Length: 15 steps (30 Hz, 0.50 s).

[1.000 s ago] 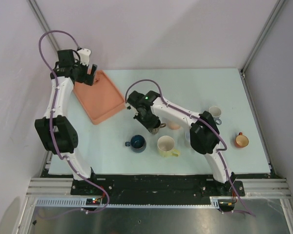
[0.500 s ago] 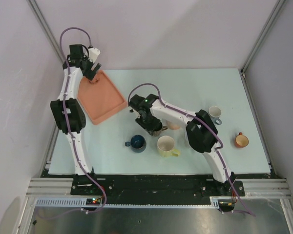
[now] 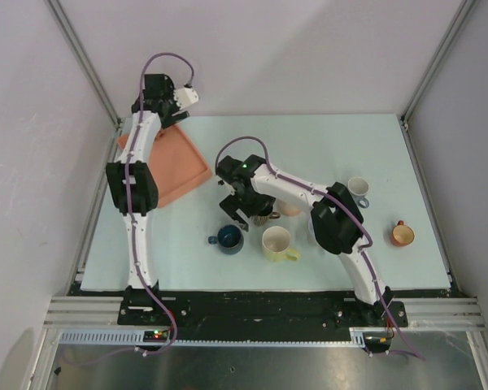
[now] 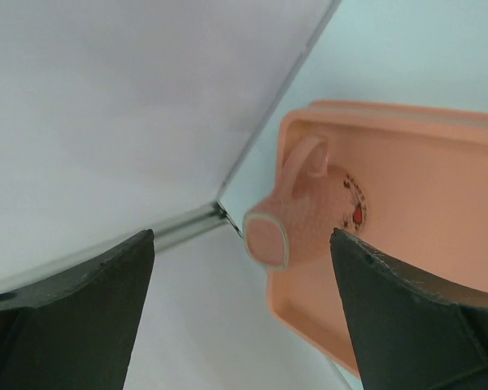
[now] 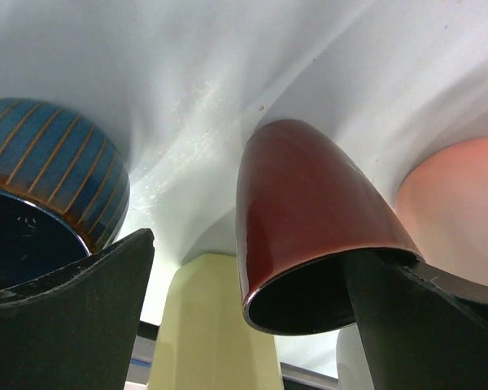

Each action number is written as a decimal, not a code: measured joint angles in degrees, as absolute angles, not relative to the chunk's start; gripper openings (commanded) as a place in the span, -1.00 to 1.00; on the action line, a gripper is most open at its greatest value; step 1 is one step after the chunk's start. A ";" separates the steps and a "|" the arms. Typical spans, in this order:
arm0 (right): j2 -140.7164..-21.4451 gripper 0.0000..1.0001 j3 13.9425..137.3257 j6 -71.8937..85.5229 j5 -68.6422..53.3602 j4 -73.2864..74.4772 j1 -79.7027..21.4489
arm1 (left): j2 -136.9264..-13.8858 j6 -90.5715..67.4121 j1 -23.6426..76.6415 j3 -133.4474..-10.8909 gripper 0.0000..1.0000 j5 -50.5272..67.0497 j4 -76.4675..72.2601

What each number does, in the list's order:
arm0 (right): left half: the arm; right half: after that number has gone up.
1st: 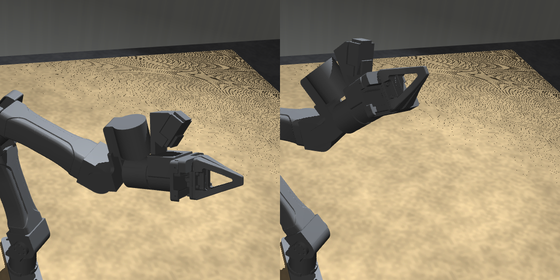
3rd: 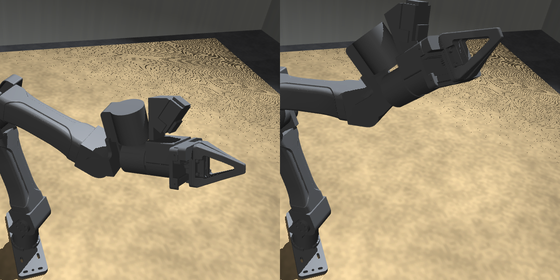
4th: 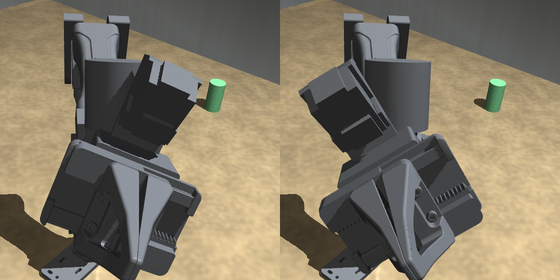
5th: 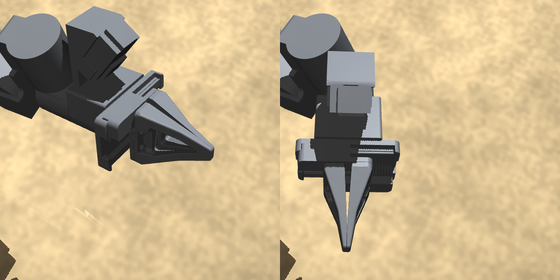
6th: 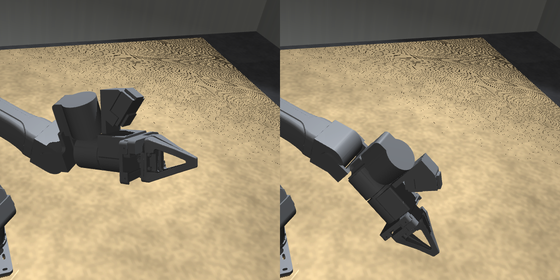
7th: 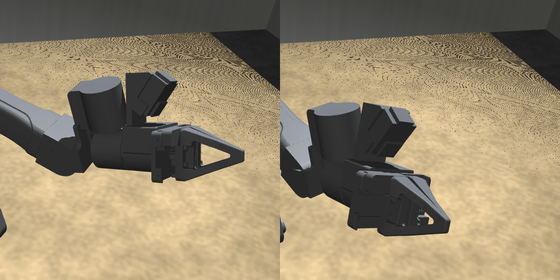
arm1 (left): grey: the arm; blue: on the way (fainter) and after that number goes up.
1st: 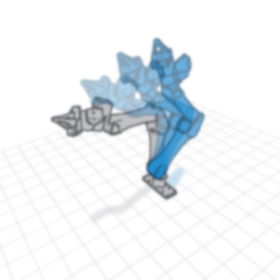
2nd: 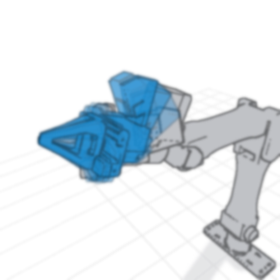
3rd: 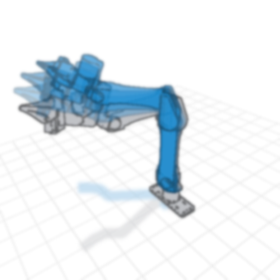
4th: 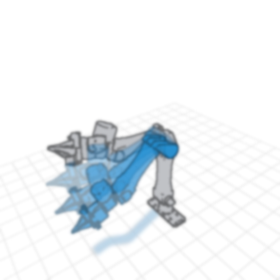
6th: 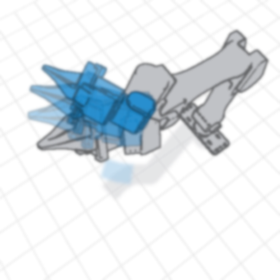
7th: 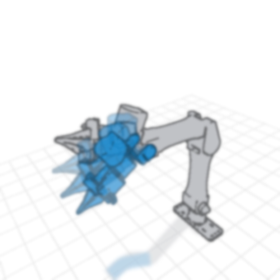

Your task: Turn the mug right side up

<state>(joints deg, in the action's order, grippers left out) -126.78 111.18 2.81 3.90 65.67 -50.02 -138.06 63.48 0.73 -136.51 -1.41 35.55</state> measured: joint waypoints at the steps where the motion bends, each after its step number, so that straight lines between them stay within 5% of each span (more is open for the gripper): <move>1: -126.74 0.99 111.20 2.96 3.90 65.80 -50.02 | -138.45 64.82 1.23 -136.51 0.82 -1.58 34.48; 15: -124.51 0.99 111.83 5.37 5.56 71.02 -50.00 | -151.85 83.53 3.62 -138.34 0.71 -8.40 22.57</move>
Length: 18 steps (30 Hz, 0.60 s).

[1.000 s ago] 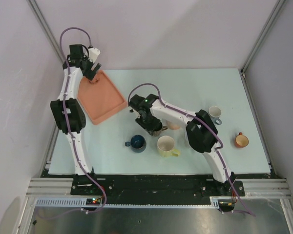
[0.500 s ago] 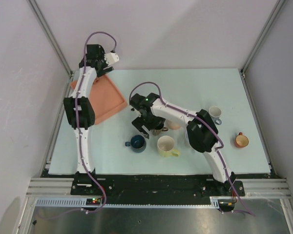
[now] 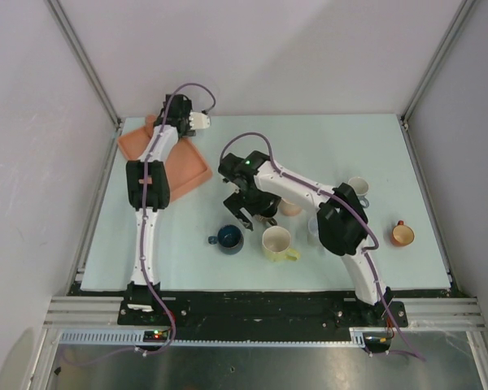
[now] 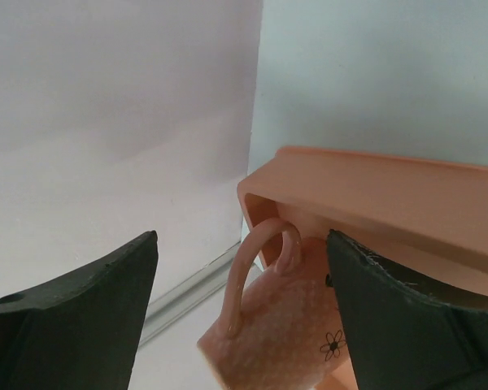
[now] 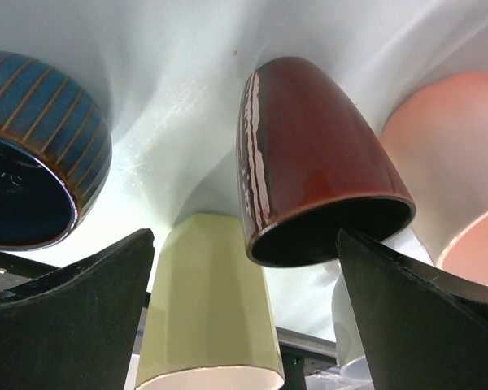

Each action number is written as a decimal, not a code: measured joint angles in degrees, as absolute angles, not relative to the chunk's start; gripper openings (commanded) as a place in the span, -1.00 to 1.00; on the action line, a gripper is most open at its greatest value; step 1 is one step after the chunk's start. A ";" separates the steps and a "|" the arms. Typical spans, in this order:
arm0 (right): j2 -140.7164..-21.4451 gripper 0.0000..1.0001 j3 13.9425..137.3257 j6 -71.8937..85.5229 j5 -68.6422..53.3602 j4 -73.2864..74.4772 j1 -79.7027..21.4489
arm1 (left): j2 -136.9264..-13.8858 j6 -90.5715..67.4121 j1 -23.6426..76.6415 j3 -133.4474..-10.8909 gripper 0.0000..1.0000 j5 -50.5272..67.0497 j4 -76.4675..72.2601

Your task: Turn the mug right side up

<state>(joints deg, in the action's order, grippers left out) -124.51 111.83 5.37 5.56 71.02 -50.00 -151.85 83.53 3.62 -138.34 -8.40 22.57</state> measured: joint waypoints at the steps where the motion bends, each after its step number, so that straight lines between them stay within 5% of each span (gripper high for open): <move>1: -124.49 0.99 112.18 5.54 5.69 71.55 -49.93 | -152.40 84.38 3.57 -138.34 0.69 -8.73 22.26; 18: -124.29 0.99 121.16 5.96 6.94 76.20 -49.89 | -154.36 96.31 1.80 -134.52 -0.08 -12.49 13.69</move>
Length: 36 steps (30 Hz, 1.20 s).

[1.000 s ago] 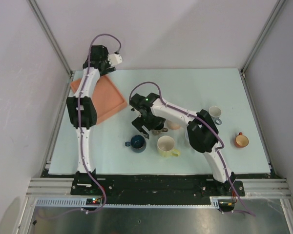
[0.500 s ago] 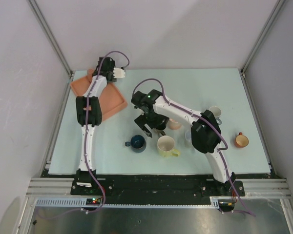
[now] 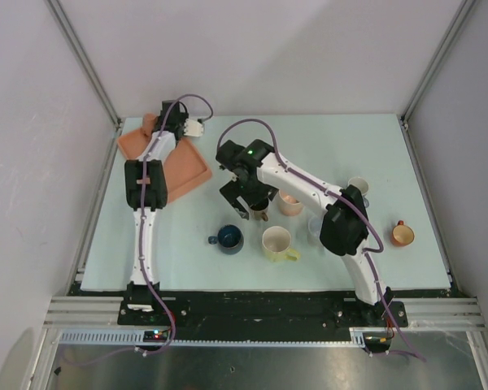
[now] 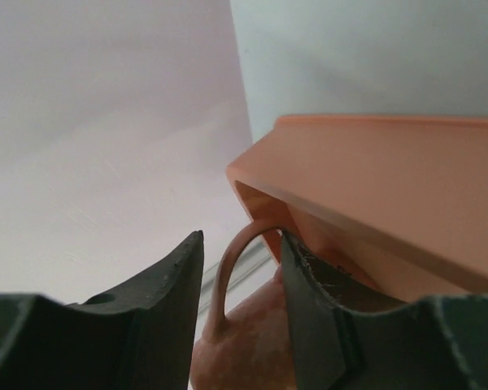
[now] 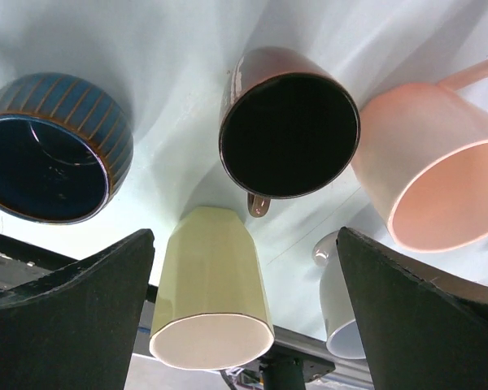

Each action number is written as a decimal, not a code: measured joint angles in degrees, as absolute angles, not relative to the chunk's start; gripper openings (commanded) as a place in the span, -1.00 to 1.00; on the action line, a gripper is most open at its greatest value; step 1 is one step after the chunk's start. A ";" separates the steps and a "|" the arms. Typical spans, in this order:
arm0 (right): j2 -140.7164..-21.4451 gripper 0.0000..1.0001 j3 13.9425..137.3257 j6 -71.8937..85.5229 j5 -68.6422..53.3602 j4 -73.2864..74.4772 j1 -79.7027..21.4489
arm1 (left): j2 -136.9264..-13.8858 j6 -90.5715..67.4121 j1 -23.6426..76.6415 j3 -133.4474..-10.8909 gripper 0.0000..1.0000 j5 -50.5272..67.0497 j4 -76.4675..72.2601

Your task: Turn the mug right side up

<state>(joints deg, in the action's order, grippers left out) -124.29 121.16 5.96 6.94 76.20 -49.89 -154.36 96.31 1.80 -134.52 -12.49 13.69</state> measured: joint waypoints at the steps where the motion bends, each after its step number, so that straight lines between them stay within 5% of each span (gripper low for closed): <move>1: -124.29 0.99 121.54 5.96 7.09 76.23 -49.89 | -153.80 95.96 1.69 -133.10 -0.09 -12.32 12.91; 18: -124.29 0.99 121.84 5.23 8.25 76.31 -49.63 | -140.07 89.52 0.64 -110.52 -0.17 -11.55 13.85; 25: -123.61 0.99 121.38 4.38 8.73 76.31 -49.21 | -132.49 84.90 0.45 -102.19 0.19 -8.54 17.93; 30: -122.23 0.99 119.07 4.25 8.67 76.40 -48.58 | -132.05 82.35 0.45 -107.48 0.64 -6.87 23.09; 36: -122.17 0.99 118.08 4.23 8.71 76.51 -48.16 | -138.39 82.52 0.45 -128.29 0.52 -9.37 24.49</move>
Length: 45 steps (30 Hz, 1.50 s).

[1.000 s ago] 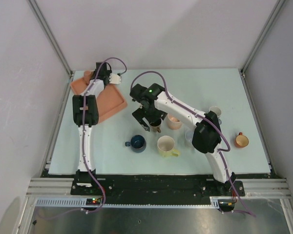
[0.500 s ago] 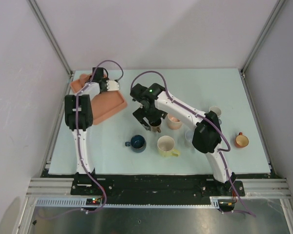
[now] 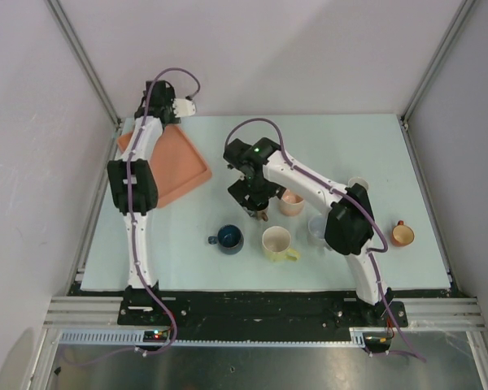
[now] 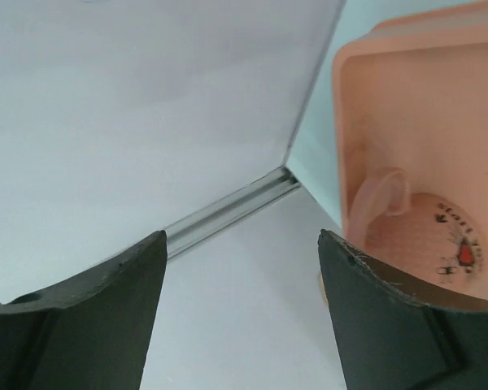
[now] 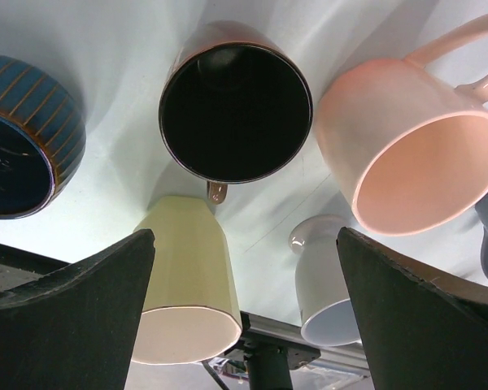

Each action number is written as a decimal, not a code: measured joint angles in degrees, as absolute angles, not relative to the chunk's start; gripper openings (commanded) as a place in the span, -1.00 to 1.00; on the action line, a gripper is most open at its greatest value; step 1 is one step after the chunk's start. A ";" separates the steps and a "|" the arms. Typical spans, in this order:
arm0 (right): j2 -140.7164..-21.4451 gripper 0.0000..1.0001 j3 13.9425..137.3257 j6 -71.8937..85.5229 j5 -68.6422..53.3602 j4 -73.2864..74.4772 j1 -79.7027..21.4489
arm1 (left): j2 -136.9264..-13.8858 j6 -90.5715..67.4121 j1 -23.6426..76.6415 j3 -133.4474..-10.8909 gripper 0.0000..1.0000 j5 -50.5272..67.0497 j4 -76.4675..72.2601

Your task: Turn the mug right side up

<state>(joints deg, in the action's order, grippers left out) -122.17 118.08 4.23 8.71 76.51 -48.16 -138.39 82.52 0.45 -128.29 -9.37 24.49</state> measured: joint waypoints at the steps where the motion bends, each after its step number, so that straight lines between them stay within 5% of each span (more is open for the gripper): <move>1: -122.17 0.99 118.08 4.23 8.75 76.51 -48.10 | -139.50 82.91 0.45 -130.47 0.48 -10.20 24.51; 23: -122.23 0.99 123.02 4.19 9.23 76.82 -47.70 | -151.24 93.23 -0.97 -136.66 0.04 -18.04 27.75; 30: -122.23 0.99 123.02 3.97 9.21 76.82 -47.70 | -152.55 97.14 -1.32 -136.66 -0.48 -19.29 25.12; 34: -122.23 0.99 123.02 3.86 9.21 76.82 -47.68 | -152.59 99.26 -1.32 -136.51 -0.93 -19.40 23.75; 45: -122.23 0.99 123.17 3.81 9.28 76.86 -47.33 | -150.56 98.91 -1.30 -131.98 -1.00 -18.94 19.03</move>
